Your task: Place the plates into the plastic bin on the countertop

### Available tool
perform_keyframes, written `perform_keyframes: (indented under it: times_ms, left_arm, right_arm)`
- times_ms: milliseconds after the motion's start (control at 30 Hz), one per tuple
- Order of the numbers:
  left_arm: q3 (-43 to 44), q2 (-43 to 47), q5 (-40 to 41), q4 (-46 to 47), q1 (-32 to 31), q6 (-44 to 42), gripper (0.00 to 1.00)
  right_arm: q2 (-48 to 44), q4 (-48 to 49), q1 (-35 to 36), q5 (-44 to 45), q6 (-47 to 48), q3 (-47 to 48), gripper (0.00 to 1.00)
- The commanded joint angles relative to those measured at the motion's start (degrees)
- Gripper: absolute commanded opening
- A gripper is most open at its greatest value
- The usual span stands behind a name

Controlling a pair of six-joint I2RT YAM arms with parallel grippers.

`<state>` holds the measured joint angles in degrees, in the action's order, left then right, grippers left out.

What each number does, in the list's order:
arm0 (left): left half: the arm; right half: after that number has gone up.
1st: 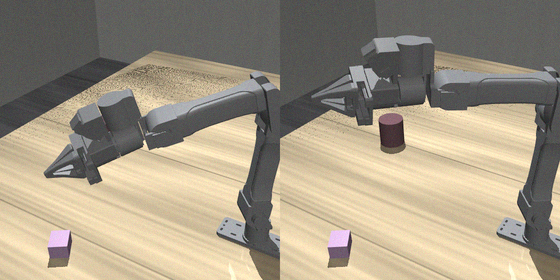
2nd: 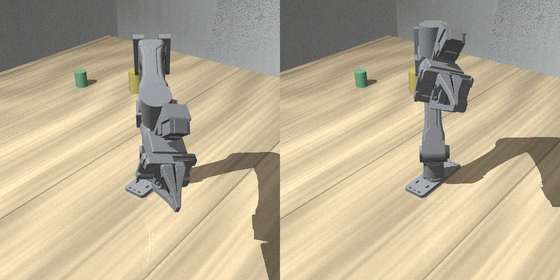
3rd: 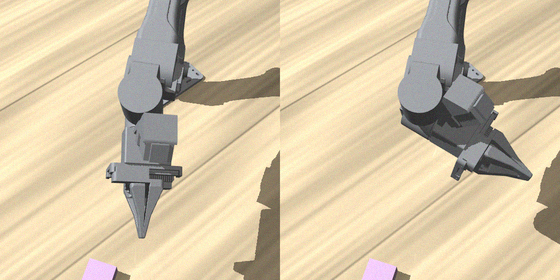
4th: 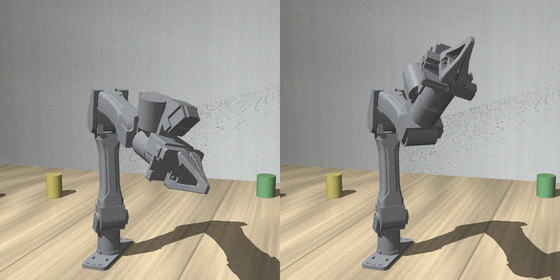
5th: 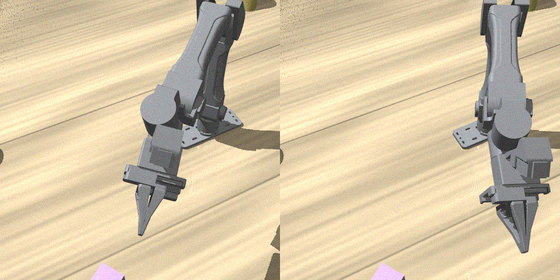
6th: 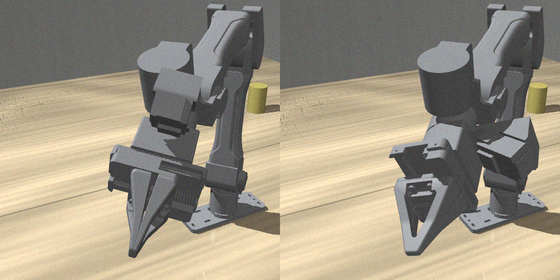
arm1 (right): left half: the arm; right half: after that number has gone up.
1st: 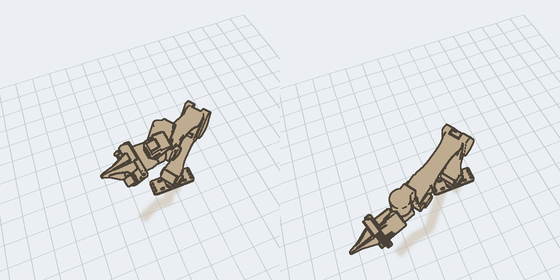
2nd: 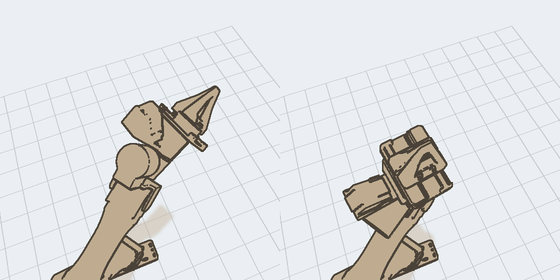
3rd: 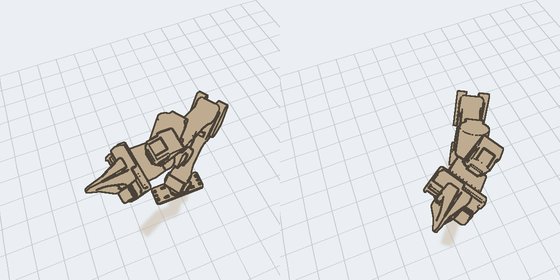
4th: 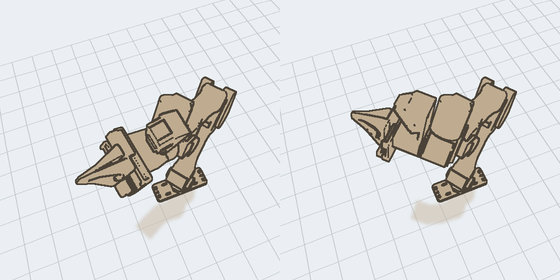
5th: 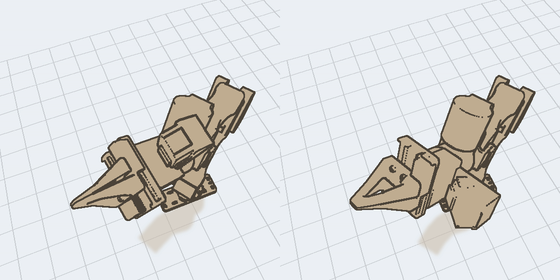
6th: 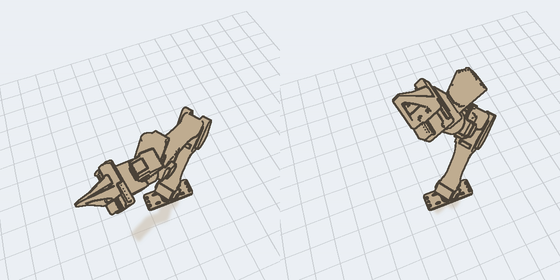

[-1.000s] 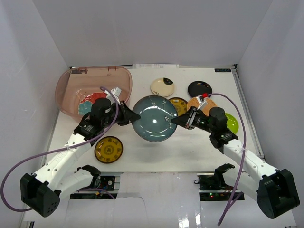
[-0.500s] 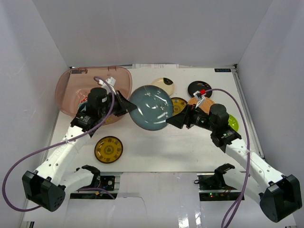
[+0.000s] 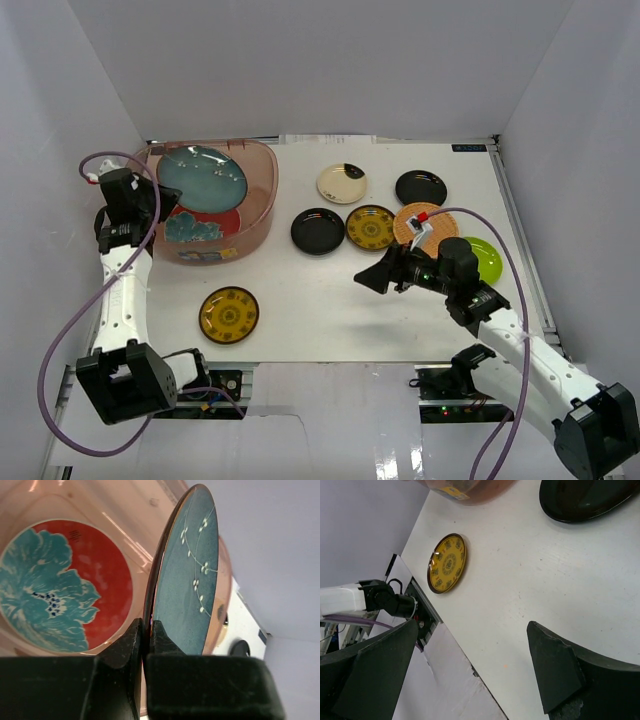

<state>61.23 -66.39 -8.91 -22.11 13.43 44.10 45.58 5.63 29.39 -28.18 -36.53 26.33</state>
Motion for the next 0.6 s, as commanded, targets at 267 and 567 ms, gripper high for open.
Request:
perform_keyframes:
  times_ms: [267, 567]
  left_arm:
    - [1.09, -9.81, 2.49, 6.2, 0.63, -4.72, 0.0]
    - [-2.08, -12.18, 5.3, 6.38, 0.63, -7.79, 0.07]
  right_arm:
    - [12.59, 8.5, 16.64, 10.59, 2.17, 2.15, 0.9]
    - [30.43, 17.74, 28.61, 19.47, -1.61, 8.65, 0.82]
